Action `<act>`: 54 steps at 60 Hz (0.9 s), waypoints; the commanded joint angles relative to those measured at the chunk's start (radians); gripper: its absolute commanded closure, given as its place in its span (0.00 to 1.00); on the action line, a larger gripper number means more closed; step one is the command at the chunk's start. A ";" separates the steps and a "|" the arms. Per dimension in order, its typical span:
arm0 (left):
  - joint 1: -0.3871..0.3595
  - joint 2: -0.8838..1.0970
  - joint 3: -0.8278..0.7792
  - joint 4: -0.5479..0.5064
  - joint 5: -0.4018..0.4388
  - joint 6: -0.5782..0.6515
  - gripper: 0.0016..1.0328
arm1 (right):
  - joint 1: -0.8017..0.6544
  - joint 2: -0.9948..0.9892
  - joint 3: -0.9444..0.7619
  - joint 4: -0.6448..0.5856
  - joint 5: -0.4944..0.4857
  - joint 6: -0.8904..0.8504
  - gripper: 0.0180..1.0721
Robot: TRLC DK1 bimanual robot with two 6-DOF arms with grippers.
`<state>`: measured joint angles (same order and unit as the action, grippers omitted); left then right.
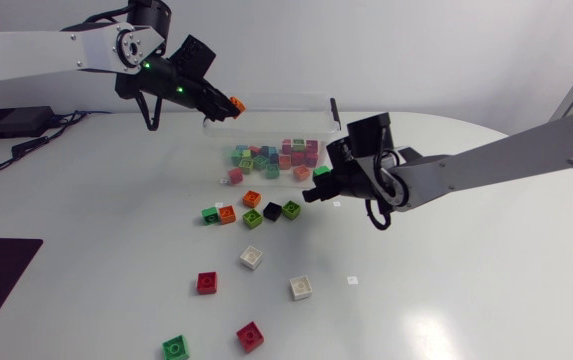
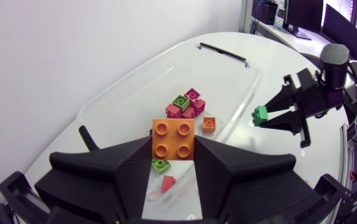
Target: Place the duplo bricks in the container
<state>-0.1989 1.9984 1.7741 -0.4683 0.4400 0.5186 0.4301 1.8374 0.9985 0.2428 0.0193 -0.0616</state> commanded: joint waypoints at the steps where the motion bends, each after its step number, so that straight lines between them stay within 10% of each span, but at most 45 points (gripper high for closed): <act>1: 0.000 0.039 0.054 0.028 -0.009 -0.083 0.62 | 0.004 -0.086 -0.032 -0.034 -0.005 -0.012 0.76; 11: -0.007 0.048 0.054 0.046 -0.076 -0.123 0.04 | 0.030 -0.194 -0.031 -0.102 0.001 0.002 0.76; 54: 0.115 -0.231 -0.397 0.066 -0.170 -0.089 0.04 | 0.056 -0.130 0.336 -0.254 0.010 0.094 0.76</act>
<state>-0.0971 1.8305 1.4334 -0.4080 0.2741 0.4152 0.4747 1.6543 1.2957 0.0025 0.0238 0.0040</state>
